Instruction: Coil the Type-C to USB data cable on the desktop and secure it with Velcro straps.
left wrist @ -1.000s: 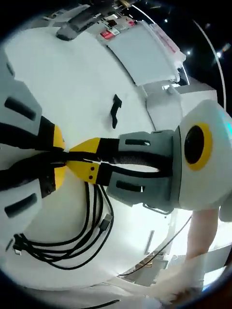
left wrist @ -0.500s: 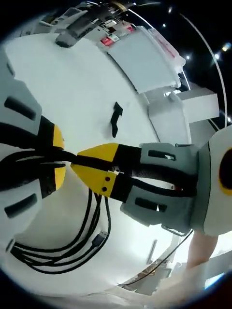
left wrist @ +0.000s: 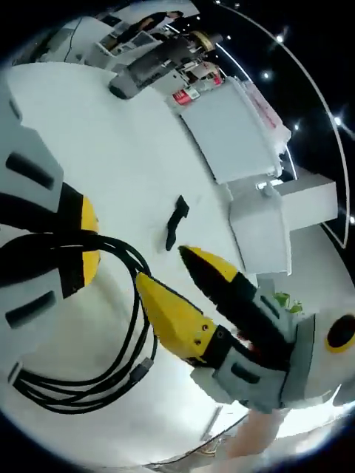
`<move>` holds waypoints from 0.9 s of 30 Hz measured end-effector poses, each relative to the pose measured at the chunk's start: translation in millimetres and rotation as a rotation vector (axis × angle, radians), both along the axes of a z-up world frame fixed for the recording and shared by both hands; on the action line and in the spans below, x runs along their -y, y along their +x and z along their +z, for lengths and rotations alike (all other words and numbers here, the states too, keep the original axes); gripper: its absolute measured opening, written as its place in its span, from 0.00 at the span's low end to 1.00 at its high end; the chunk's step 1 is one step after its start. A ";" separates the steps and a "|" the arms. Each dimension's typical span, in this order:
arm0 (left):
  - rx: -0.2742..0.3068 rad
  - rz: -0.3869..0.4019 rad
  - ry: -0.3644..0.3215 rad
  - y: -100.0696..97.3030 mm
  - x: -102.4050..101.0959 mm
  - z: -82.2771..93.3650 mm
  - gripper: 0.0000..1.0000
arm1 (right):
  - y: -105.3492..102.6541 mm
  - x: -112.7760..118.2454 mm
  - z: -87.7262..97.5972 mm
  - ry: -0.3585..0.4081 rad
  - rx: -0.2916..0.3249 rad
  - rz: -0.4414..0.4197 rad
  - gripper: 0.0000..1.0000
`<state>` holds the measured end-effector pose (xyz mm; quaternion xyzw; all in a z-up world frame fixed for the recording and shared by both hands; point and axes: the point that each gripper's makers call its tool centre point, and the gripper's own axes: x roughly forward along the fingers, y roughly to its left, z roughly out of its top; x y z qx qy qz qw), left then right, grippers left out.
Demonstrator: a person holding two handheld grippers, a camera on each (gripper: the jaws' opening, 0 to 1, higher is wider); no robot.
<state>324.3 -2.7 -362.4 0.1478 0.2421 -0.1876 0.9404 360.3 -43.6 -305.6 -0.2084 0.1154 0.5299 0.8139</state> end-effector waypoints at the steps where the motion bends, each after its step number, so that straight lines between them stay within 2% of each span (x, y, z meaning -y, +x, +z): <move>1: 0.012 0.035 -0.005 -1.0 -2.1 1.6 0.07 | -1.6 7.3 -3.1 0.008 -0.002 -0.050 0.24; 2: 0.006 0.041 0.010 -4.0 -1.4 0.8 0.07 | -6.2 8.5 -5.3 0.053 -0.027 -0.089 0.26; 3: 0.016 0.058 0.023 -5.1 -1.5 2.3 0.07 | -11.8 10.3 -11.7 0.060 -0.050 -0.114 0.29; 4: 0.022 0.065 0.017 -7.1 0.1 3.1 0.07 | -16.4 10.8 -17.7 0.061 -0.048 -0.125 0.32; 6: 0.032 0.082 0.003 12.1 7.0 6.6 0.07 | -13.6 17.0 -31.3 0.006 0.019 -0.173 0.40; 8: 0.051 0.088 0.000 10.4 12.1 8.3 0.07 | -9.4 19.8 -41.9 -0.078 0.097 -0.183 0.41; 11: 0.067 0.078 0.007 7.1 18.1 9.9 0.07 | -6.7 16.2 -47.1 -0.090 0.096 -0.176 0.34; 13: 0.073 0.073 0.007 5.7 20.6 10.7 0.07 | -1.5 18.0 -50.9 -0.083 0.043 -0.199 0.20; 15: 0.093 0.063 -0.002 4.3 22.6 13.1 0.08 | -1.1 17.9 -52.4 -0.089 0.037 -0.154 0.10; 16: 0.097 0.054 -0.010 3.5 24.1 13.5 0.09 | -0.2 19.4 -52.8 -0.091 0.030 -0.152 0.08; 18: 0.109 0.042 -0.001 3.6 26.1 12.3 0.10 | -3.7 18.2 -55.0 -0.125 0.039 -0.090 0.06; 20: 0.114 0.010 0.092 5.0 25.6 5.4 0.12 | -1.4 21.5 -54.9 -0.173 0.069 -0.072 0.04; 21: 0.098 -0.001 0.119 5.2 26.7 -0.4 0.15 | -1.6 19.9 -53.9 -0.193 0.103 -0.032 0.04; 22: 0.084 -0.014 0.133 5.1 27.9 -3.9 0.17 | -3.0 19.5 -54.1 -0.199 0.106 -0.018 0.03; 24: 0.074 -0.019 0.111 8.4 31.4 -8.1 0.18 | -3.3 20.4 -53.4 -0.223 0.126 0.009 0.03; 27: 0.078 -0.023 0.056 15.0 35.3 -5.0 0.24 | -6.7 17.2 -48.9 -0.255 0.189 0.084 0.03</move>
